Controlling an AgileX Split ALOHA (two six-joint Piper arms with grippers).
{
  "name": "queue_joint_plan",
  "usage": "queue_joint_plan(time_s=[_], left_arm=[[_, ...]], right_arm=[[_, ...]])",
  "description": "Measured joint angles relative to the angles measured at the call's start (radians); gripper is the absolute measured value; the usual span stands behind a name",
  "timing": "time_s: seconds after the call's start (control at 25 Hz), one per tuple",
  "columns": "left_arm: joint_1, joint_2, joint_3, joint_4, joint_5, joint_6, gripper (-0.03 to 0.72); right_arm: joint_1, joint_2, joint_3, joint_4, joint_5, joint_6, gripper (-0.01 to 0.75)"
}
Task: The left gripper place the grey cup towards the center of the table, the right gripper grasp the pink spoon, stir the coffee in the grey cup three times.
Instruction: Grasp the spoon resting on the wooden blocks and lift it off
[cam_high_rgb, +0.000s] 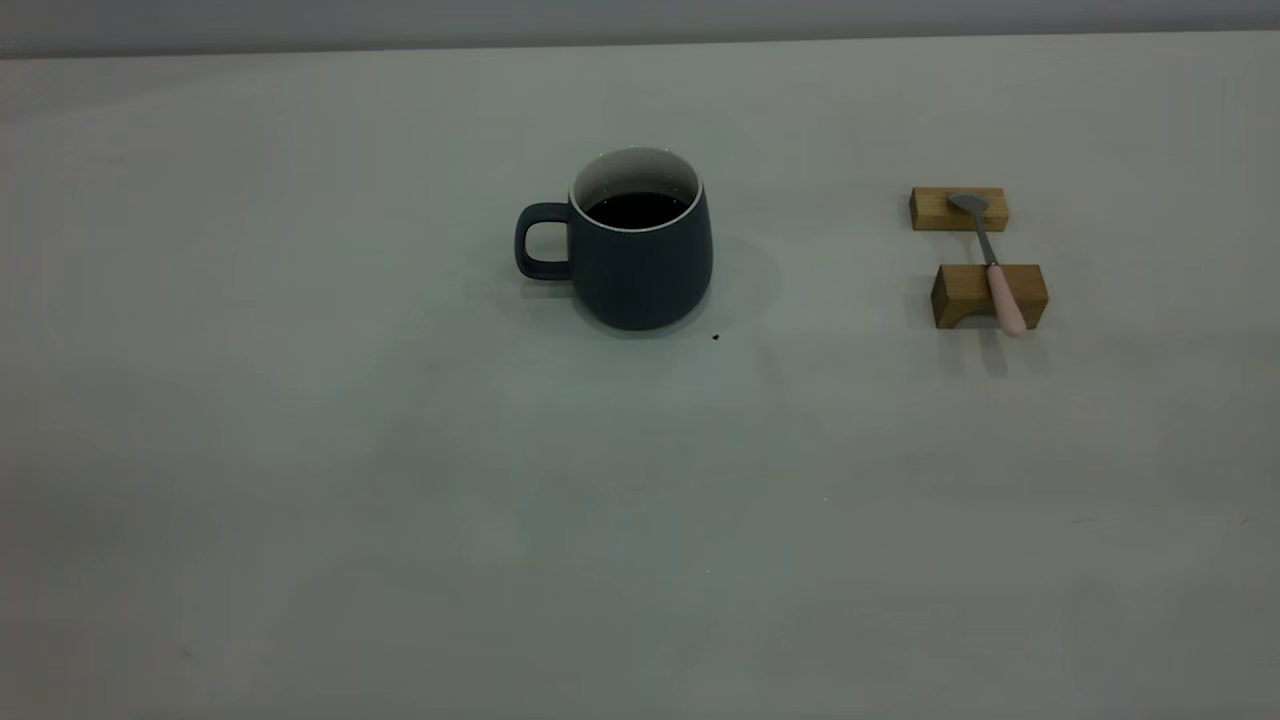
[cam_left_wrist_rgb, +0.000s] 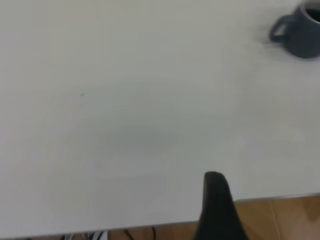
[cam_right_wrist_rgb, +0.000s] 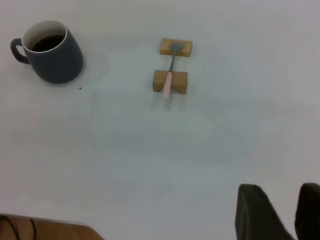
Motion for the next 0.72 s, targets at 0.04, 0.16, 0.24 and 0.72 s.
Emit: queue_joint_plan(time_s=[0.04,0.16,0.24,0.72], left_arm=[[0.017,0.000,0.000,0.000,0.001,0.000,0.568],[0.042,0.000,0.000,-0.002,0.001,0.000,0.568],[0.042,0.000,0.000,-0.002,0.001,0.000,0.568],[0.042,0.000,0.000,-0.002,0.001,0.000,0.568]], right_arm=[[0.000,0.000,0.000,0.006,0.000,0.000,0.238],[0.000,0.000,0.000,0.035,-0.010,0.006,0.238],[0.000,0.012,-0.003,0.075,-0.042,0.012,0.243],[0.000,0.633,-0.011,0.217,-0.441,-0.116,0.492]])
